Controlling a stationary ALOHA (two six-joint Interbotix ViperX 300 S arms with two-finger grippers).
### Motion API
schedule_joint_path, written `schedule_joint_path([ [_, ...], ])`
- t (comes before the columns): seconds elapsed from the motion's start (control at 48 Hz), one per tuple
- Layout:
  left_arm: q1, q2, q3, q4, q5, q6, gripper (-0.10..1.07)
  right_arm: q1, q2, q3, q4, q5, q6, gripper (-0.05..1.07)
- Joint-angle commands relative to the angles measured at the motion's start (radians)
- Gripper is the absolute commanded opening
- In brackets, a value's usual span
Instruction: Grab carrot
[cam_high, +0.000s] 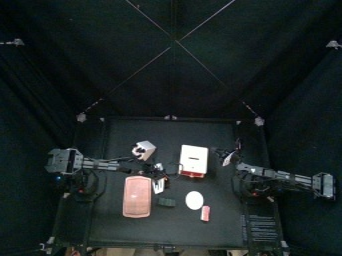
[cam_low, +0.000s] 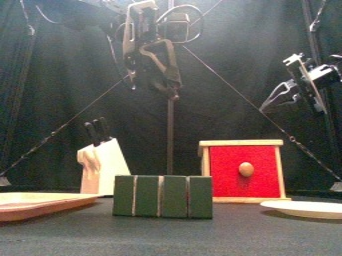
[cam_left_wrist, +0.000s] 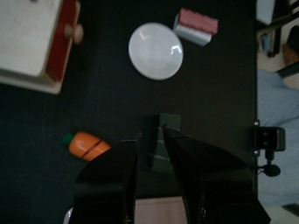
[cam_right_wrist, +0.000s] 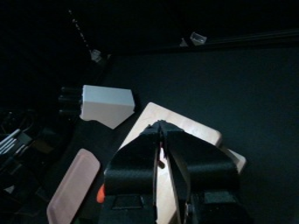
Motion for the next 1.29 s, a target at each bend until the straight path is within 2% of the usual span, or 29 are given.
schedule_joint_path([
  [0.0,-0.008,0.018,-0.089,0.140,0.071,-0.127,0.68,-0.006,0.003,-0.009,-0.002,-0.014,0.000,0.49],
  [0.146,-0.051,0.075,-0.164,0.354,0.161,-0.368,0.68,-0.011,0.005,-0.006,-0.002,-0.029,0.000,0.49],
  [0.271,-0.091,0.135,-0.186,0.509,0.216,-0.548,0.70,-0.011,0.003,-0.005,-0.002,-0.035,0.000,0.49],
  [0.375,-0.107,0.164,-0.184,0.586,0.227,-0.653,0.70,-0.011,0.003,-0.005,-0.002,-0.035,0.000,0.49],
  [0.562,-0.117,0.190,-0.156,0.604,0.227,-0.821,0.73,-0.011,0.003,-0.005,-0.003,-0.040,0.000,0.49],
  [0.688,-0.117,0.204,-0.130,0.626,0.225,-0.894,0.78,-0.011,0.003,-0.005,-0.003,-0.040,-0.002,0.49],
  [0.854,-0.109,0.219,-0.095,0.647,0.204,-0.965,0.83,-0.011,0.003,-0.005,-0.003,-0.040,-0.002,0.49],
  [1.062,-0.104,0.222,-0.044,0.649,0.117,-1.048,0.84,-0.011,0.005,-0.005,-0.003,-0.041,-0.002,0.49],
  [1.271,-0.095,0.227,-0.005,0.658,0.071,-1.089,0.84,-0.011,0.003,-0.003,-0.005,-0.040,0.000,0.49],
])
